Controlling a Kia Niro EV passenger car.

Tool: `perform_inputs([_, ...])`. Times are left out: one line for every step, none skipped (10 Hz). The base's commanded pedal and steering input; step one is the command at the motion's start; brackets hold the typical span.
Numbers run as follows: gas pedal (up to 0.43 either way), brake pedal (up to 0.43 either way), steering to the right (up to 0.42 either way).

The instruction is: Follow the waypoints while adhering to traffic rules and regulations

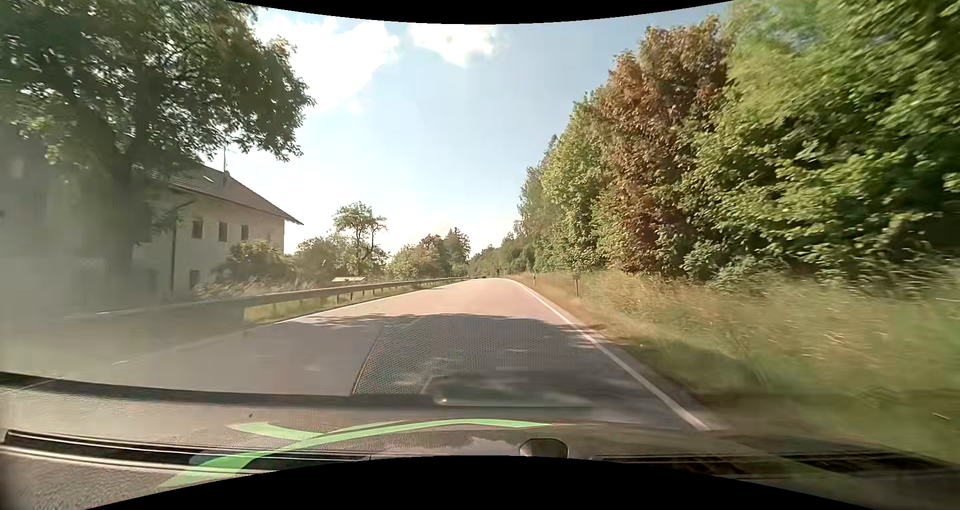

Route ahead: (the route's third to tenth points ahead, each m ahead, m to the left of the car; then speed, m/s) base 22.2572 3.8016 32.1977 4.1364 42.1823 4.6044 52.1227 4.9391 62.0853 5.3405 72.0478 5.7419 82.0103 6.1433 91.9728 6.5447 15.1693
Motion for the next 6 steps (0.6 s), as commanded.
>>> perform_inputs([0.398, 0.0, -0.001])
perform_inputs([0.398, 0.0, -0.001])
perform_inputs([0.398, 0.0, -0.001])
perform_inputs([0.398, 0.0, -0.002])
perform_inputs([0.398, 0.0, -0.003])
perform_inputs([0.409, 0.0, -0.004])
